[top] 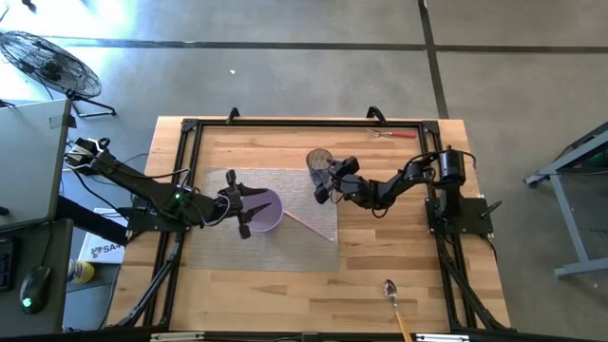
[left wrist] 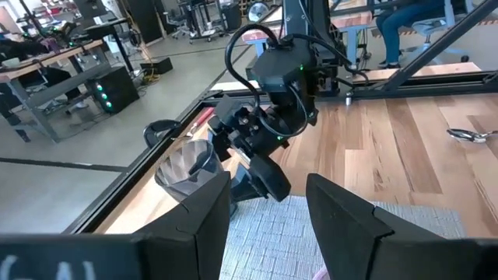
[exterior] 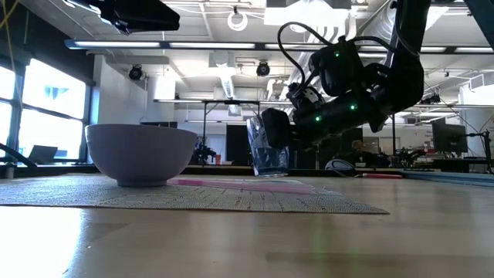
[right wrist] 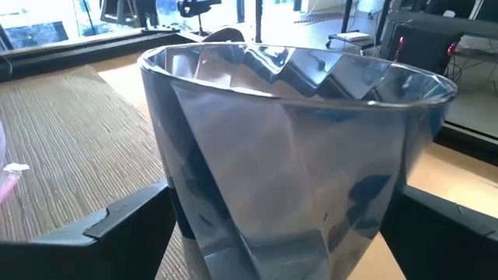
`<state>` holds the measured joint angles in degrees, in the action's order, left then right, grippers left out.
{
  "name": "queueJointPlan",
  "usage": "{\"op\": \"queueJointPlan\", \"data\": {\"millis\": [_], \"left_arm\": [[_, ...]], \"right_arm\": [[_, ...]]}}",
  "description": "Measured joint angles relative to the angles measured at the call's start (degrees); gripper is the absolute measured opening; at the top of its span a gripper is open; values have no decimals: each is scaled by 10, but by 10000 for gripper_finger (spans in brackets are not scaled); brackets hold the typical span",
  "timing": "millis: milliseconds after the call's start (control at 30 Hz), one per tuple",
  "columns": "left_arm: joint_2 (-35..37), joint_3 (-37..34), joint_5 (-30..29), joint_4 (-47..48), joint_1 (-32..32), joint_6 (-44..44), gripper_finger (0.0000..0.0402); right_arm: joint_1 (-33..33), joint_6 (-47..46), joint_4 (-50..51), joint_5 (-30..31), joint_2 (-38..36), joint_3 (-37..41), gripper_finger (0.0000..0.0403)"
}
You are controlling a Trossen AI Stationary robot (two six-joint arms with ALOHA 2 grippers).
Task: Pick & Place Utensil
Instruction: Put the blue glass on the gray mat to the top right of the purple bowl, then put the pink straw into the blue glass on the gray mat
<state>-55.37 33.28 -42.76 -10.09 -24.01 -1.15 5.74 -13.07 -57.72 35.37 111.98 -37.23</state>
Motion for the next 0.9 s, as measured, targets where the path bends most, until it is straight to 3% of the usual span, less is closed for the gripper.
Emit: {"op": "queueJointPlan", "data": {"millis": [500, 900], "left_arm": [[0, 0, 0, 0, 0, 0, 166], [0, 0, -1, 2, 0, 0, 166]], "right_arm": [[0, 2, 81, -39, -24, 0, 400], [-8, -85, 423, -85, -164, 0, 400]]}}
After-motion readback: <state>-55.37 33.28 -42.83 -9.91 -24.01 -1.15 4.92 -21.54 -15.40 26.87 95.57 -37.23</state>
